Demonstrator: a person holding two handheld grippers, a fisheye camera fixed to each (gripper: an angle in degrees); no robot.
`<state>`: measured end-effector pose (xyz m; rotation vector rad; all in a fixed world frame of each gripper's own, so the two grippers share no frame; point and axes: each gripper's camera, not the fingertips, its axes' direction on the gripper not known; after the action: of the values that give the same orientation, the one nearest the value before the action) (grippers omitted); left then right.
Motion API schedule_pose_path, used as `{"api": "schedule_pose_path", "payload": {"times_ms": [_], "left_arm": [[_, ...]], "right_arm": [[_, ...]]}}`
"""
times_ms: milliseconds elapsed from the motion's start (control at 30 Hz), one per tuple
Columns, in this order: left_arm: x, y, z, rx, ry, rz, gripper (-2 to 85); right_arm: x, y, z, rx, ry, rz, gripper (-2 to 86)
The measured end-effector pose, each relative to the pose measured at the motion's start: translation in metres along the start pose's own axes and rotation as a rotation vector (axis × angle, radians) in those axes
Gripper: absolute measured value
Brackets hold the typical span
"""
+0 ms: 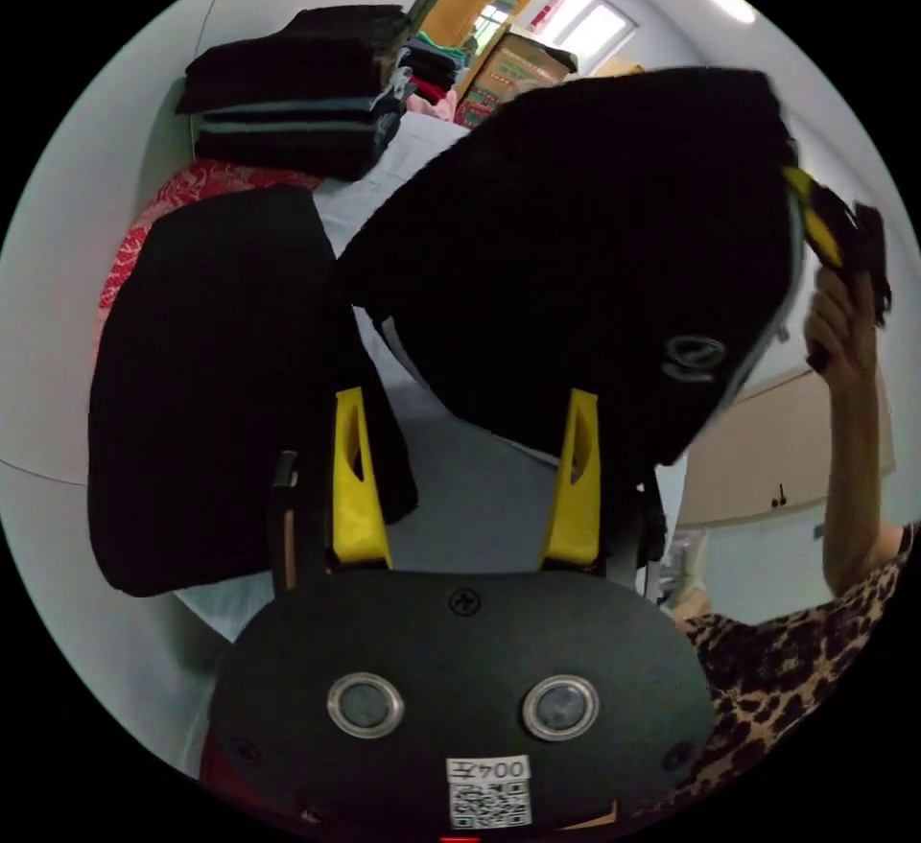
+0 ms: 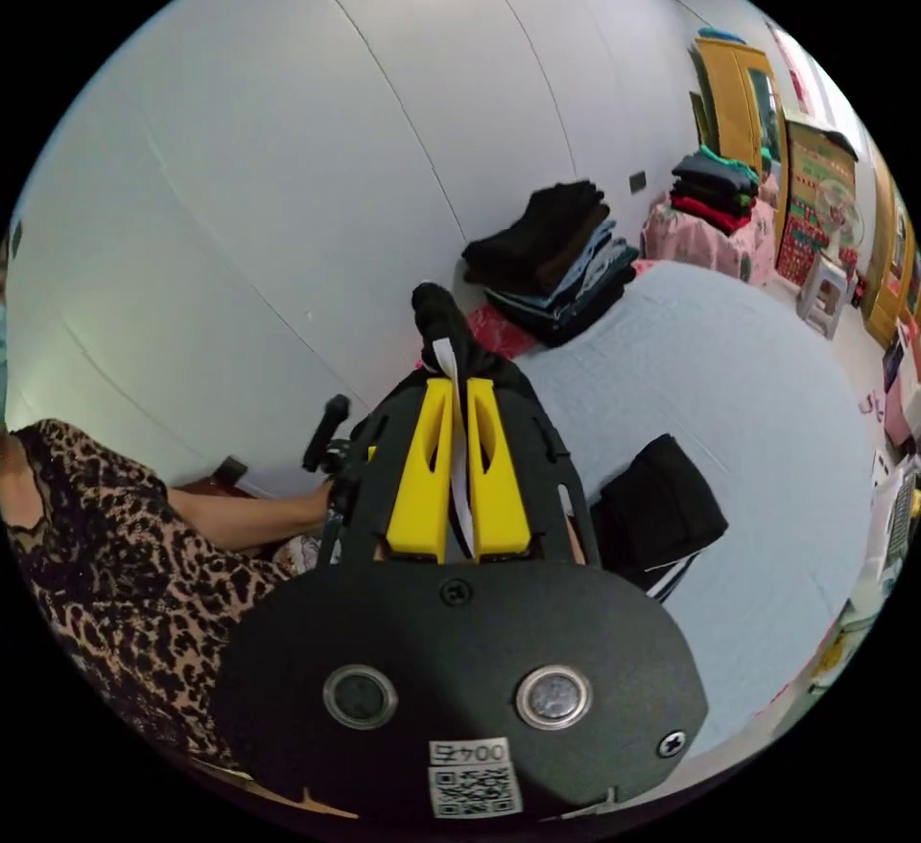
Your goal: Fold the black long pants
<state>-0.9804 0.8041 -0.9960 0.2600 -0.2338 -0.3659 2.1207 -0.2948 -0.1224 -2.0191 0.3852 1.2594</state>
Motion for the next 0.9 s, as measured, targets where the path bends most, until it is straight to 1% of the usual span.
{"api": "schedule_pose_path", "payload": {"times_ms": [33, 100, 167, 267, 367, 400, 433, 467, 533, 567, 600, 667, 733, 767, 833, 867, 900], "left_arm": [[0.0, -0.003, -0.001, 0.019, 0.041, -0.036, 27.1], [0.004, -0.004, -0.008, 0.071, 0.063, -0.058, 27.6], [0.013, -0.005, -0.015, 0.114, 0.072, -0.029, 28.4], [0.022, -0.014, -0.019, 0.162, 0.167, 0.018, 29.5], [0.024, -0.031, -0.017, 0.165, 0.324, 0.066, 26.6], [0.024, -0.037, -0.019, 0.177, 0.402, 0.073, 24.2], [0.025, -0.042, -0.023, 0.213, 0.503, 0.07, 17.6], [0.028, -0.046, -0.025, 0.221, 0.568, 0.075, 14.3], [0.058, -0.063, -0.041, 0.201, 0.763, 0.157, 7.1], [0.068, -0.067, -0.051, 0.203, 0.764, 0.171, 6.5], [0.091, -0.076, -0.079, 0.25, 0.713, 0.205, 5.5], [0.13, -0.096, -0.138, 0.312, 0.692, 0.292, 4.4], [0.194, -0.118, -0.247, 0.419, 0.619, 0.491, 3.1], [0.212, -0.121, -0.277, 0.441, 0.585, 0.539, 2.9], [0.281, -0.121, -0.393, 0.544, 0.451, 0.685, 1.9], [0.297, -0.118, -0.419, 0.567, 0.426, 0.718, 1.7], [0.326, -0.108, -0.468, 0.615, 0.391, 0.769, 1.5]], "right_arm": [[-0.008, 0.01, -0.017, 0.008, 0.01, -0.031, 3.1], [-0.02, 0.026, -0.04, 0.019, 0.043, -0.076, 3.0], [-0.03, 0.043, -0.059, 0.03, 0.057, -0.106, 2.9], [-0.037, 0.073, -0.088, 0.067, 0.041, -0.123, 2.9], [-0.033, 0.103, -0.114, 0.123, 0.018, -0.105, 2.8], [-0.03, 0.115, -0.124, 0.146, 0.012, -0.091, 2.7], [-0.026, 0.127, -0.134, 0.165, 0.003, -0.08, 2.7], [-0.024, 0.132, -0.138, 0.176, 0.001, -0.073, 2.6], [-0.019, 0.151, -0.158, 0.211, 0.027, -0.054, 2.4], [-0.018, 0.155, -0.165, 0.221, 0.046, -0.054, 2.4], [-0.019, 0.16, -0.182, 0.239, 0.089, -0.06, 2.3], [-0.021, 0.164, -0.215, 0.283, 0.16, -0.076, 2.2], [-0.032, 0.165, -0.27, 0.384, 0.224, -0.122, 2.2], [-0.037, 0.165, -0.285, 0.417, 0.236, -0.136, 2.2], [-0.059, 0.163, -0.344, 0.548, 0.25, -0.205, 2.4], [-0.066, 0.163, -0.358, 0.579, 0.248, -0.226, 2.4], [-0.082, 0.162, -0.383, 0.63, 0.238, -0.272, 2.4]]}}
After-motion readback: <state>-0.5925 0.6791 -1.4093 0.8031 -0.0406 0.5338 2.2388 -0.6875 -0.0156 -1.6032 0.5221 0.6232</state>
